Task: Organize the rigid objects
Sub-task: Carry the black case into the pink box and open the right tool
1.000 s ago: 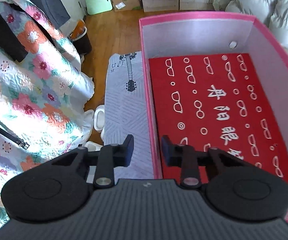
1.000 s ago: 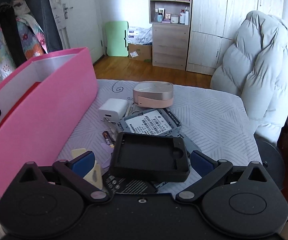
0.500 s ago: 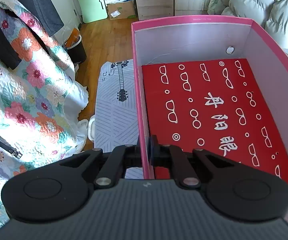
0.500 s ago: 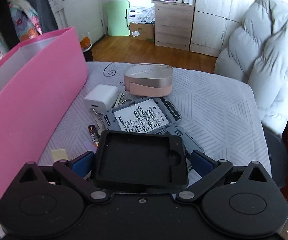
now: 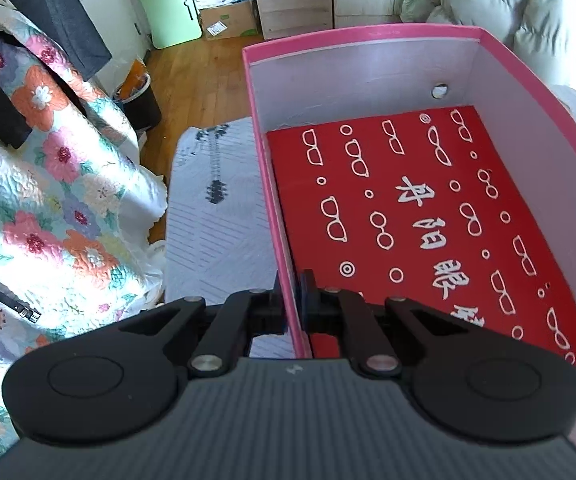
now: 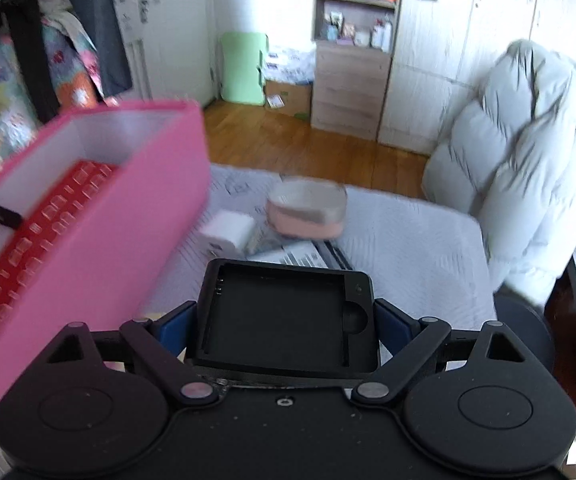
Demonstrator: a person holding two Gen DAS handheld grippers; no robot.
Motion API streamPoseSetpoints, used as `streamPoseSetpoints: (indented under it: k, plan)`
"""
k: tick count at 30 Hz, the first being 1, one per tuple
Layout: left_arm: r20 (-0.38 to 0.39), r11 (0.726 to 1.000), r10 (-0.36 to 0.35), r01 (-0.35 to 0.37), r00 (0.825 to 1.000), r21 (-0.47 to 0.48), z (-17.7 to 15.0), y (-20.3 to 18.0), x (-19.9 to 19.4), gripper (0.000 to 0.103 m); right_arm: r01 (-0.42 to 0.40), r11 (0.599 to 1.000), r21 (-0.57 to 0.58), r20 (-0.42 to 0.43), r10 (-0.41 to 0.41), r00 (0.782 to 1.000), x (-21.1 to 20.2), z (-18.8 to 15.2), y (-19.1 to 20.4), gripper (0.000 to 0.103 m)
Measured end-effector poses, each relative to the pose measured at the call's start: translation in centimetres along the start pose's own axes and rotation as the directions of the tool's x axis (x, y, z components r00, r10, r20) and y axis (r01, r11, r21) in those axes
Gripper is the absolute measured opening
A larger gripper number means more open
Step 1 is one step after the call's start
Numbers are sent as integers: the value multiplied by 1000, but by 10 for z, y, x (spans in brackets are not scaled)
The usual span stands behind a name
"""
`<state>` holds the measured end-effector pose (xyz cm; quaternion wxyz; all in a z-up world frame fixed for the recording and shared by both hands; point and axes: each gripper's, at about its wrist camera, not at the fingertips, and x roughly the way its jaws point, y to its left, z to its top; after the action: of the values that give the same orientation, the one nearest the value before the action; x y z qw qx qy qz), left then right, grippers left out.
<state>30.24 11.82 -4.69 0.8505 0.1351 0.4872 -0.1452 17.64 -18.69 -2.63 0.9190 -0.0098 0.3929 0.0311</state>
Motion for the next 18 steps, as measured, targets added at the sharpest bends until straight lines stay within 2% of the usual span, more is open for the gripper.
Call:
streamPoseSetpoints:
  k: [4,8,12,15,18]
  plan:
    - [-5,1000,2,-2,1000,-4,2,-2,4,4,-61,998,-32,67,63,996,-31,20,16,94]
    - [-13,998,-12,11,1000,-67,6,5,12,4,-167,984,-70,91,173,981,-48,47,41,94]
    - [-6,994,0,0,1000,-108,5,9,15,3,-268,958,-101,46,274,961,-38,71,73,94]
    - [6,993,13,-12,1000,-119,2,10,17,3,-307,945,-116,1,309,951,-22,88,96,94]
    - [8,992,15,-14,1000,-127,1,10,19,3,-350,935,-51,-79,346,935,8,106,109,94]
